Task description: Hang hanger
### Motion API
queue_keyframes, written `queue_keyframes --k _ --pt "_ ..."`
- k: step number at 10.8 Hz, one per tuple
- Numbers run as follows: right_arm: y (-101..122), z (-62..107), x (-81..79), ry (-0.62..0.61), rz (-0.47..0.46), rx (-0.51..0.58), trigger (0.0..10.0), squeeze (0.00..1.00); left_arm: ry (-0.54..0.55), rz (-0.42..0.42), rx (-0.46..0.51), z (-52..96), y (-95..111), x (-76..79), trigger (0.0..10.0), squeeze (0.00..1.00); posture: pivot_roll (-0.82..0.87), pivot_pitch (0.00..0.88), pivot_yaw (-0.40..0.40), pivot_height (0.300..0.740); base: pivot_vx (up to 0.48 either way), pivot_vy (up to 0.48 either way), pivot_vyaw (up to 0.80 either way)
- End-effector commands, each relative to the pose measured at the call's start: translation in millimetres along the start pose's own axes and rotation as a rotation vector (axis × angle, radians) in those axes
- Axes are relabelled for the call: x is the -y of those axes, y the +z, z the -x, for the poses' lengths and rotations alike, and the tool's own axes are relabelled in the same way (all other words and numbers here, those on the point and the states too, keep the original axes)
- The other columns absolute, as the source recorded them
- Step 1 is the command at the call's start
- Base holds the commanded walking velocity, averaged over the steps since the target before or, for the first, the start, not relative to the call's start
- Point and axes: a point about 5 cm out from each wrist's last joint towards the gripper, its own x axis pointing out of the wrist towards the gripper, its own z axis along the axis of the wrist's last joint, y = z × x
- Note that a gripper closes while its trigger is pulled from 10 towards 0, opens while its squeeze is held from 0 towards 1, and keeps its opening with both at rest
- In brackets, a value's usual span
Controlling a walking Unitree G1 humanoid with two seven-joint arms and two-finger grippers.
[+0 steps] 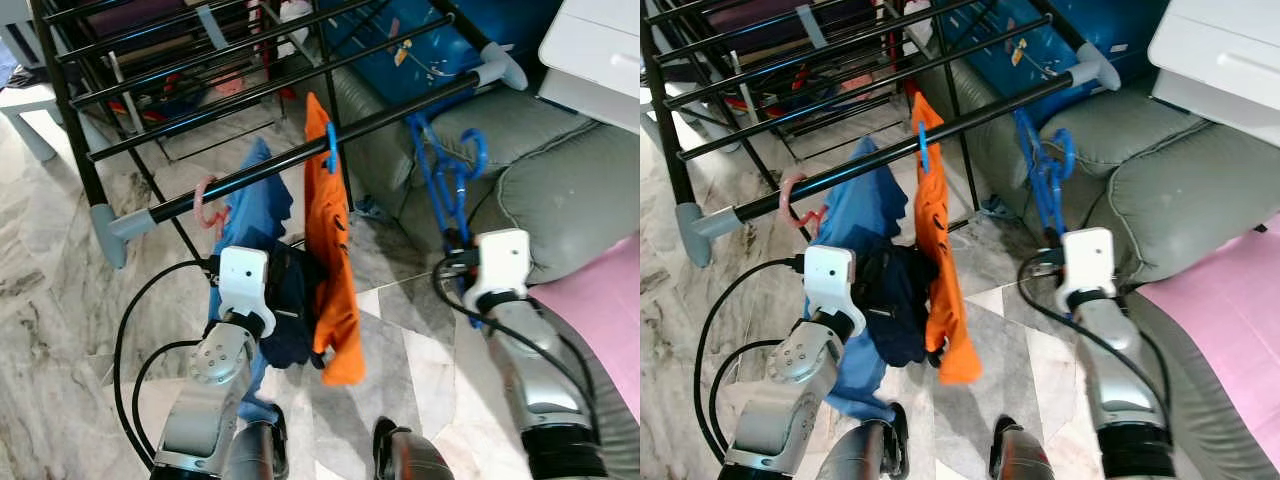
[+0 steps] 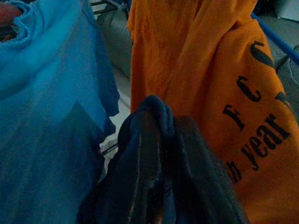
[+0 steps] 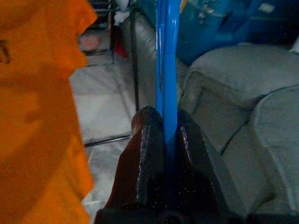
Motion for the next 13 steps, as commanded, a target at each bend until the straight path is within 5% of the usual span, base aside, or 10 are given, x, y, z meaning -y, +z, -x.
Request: queue_keyframes --k 1,13 --pt "2.1 1.2 -3.7 0.005 0.002 0.0 10.0 0.0 -0.001 -0.016 -0.005 -0.4 -0.1 0.1 10.0 0.0 -0.08 0.246 0.045 0.74 0.0 0.0 0.0" --pt "6.9 2.3 -8.1 0.012 -0.008 -0.016 10.0 0.0 0.026 -0.026 -0.014 -1.9 -1.1 -2.8 10.0 0.0 -0.08 0.243 0.047 0.74 -0.403 0.0 0.0"
